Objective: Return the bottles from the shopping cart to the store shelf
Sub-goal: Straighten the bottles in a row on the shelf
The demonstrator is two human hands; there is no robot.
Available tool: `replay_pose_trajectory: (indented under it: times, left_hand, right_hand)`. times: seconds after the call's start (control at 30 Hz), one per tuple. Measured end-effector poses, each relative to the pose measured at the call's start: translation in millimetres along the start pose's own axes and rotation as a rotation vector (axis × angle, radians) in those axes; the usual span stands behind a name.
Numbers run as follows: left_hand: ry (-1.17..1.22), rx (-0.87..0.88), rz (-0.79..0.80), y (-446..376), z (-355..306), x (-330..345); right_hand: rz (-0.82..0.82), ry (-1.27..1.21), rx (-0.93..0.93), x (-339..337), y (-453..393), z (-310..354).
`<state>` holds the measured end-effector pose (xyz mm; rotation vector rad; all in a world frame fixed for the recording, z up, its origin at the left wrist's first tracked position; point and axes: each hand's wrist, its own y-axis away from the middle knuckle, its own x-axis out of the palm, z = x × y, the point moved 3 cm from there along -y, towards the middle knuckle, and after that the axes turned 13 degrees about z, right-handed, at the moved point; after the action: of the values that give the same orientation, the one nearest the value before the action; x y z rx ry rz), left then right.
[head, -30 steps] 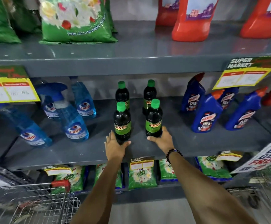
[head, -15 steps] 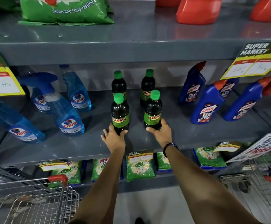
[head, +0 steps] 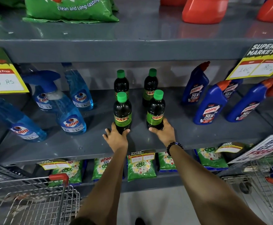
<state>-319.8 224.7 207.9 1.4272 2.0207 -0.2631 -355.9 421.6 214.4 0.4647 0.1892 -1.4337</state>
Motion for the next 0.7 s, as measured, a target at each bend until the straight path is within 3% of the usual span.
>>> replay_pose_trajectory:
  times: [0.47, 0.7]
  left_hand:
    - [-0.012, 0.027, 0.088, 7, 7, -12]
    - [-0.220, 0.106, 0.071, 30, 51, -56]
  right_hand:
    - [0.042, -0.004, 0.019, 4, 4, -8]
    - [-0.144, 0.220, 0.101, 31, 37, -11]
